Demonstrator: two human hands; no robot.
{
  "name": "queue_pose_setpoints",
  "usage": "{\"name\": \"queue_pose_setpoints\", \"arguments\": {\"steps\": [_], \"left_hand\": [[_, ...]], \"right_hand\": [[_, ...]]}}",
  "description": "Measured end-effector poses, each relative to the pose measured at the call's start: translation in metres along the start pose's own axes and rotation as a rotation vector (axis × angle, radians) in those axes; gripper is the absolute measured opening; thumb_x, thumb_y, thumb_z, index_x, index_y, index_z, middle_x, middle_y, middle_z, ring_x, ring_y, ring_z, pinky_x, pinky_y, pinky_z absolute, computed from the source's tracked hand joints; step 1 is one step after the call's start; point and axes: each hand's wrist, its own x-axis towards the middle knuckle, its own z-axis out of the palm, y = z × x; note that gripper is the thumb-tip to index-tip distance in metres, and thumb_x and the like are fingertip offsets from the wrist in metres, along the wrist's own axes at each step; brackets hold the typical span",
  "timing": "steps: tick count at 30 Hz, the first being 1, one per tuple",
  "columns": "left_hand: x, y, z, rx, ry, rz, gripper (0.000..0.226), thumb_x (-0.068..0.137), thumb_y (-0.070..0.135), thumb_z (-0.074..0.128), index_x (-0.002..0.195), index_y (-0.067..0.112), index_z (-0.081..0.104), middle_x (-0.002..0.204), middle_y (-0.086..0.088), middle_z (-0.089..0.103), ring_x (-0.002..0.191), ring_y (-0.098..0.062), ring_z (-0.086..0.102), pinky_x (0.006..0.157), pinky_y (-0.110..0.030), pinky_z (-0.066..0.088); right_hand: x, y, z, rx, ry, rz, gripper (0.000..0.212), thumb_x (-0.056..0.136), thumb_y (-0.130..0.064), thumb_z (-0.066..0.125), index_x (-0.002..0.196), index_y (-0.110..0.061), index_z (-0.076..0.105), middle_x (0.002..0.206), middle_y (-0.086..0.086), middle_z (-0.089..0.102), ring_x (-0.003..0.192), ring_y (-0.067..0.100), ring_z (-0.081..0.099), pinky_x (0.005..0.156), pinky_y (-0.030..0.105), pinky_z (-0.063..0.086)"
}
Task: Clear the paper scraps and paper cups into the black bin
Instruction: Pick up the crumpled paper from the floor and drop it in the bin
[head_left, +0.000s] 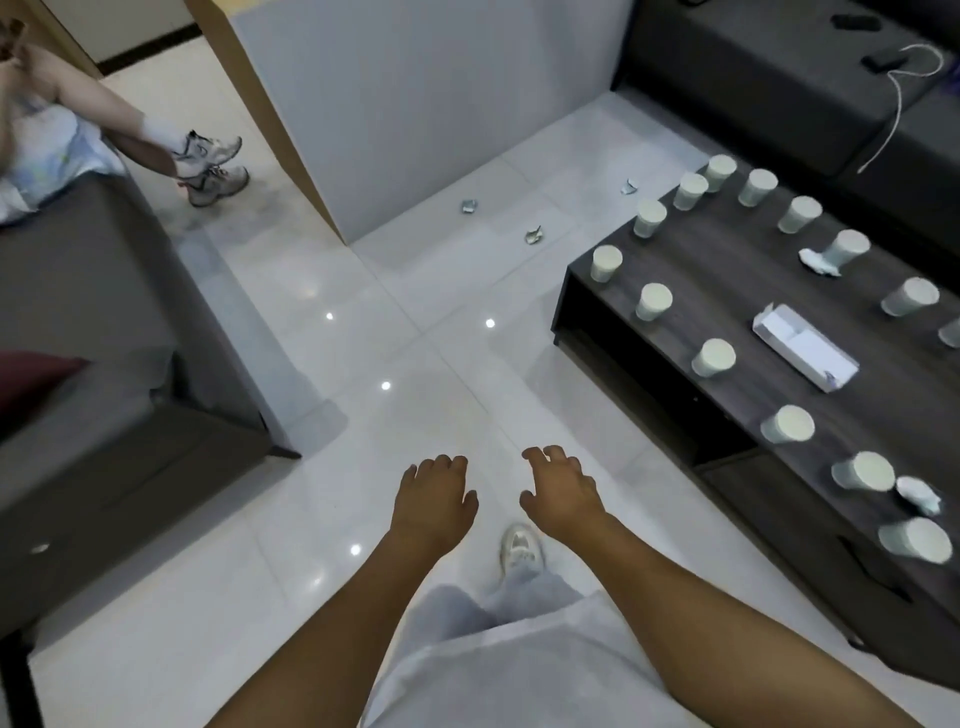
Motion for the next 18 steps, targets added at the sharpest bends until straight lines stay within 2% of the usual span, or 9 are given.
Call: {"name": "queue_pose_setpoints", "arguments": {"steps": [10,18], "left_hand": [[0.192,-0.069,-0.114,-0.017,0.009,-0.031,0.042,0.096,0.038,0.042,0.133,0.018,0.044,0.121,0.000,0.055,0.110,-0.020,0.052,0.095,-0.029,0.036],[0.362,-0.135,-0.220,0.091,-0.037,0.081,0.043,0.097,0.037,0.040,0.135,0.016,0.042,0.126,-0.002,0.055,0.114,-0.022,0.051,0.100,-0.032,0.036]], "right_hand": [[0.190,-0.070,-0.122,0.027,-0.036,-0.005,0.052,0.093,-0.022,0.050,0.142,-0.019,0.034,0.143,0.008,0.034,0.125,0.029,0.038,0.097,0.040,0.038],[0.348,-0.142,-0.207,0.165,-0.006,0.088,0.053,0.092,-0.022,0.051,0.143,-0.020,0.033,0.145,0.008,0.033,0.127,0.028,0.038,0.100,0.040,0.037]]}}
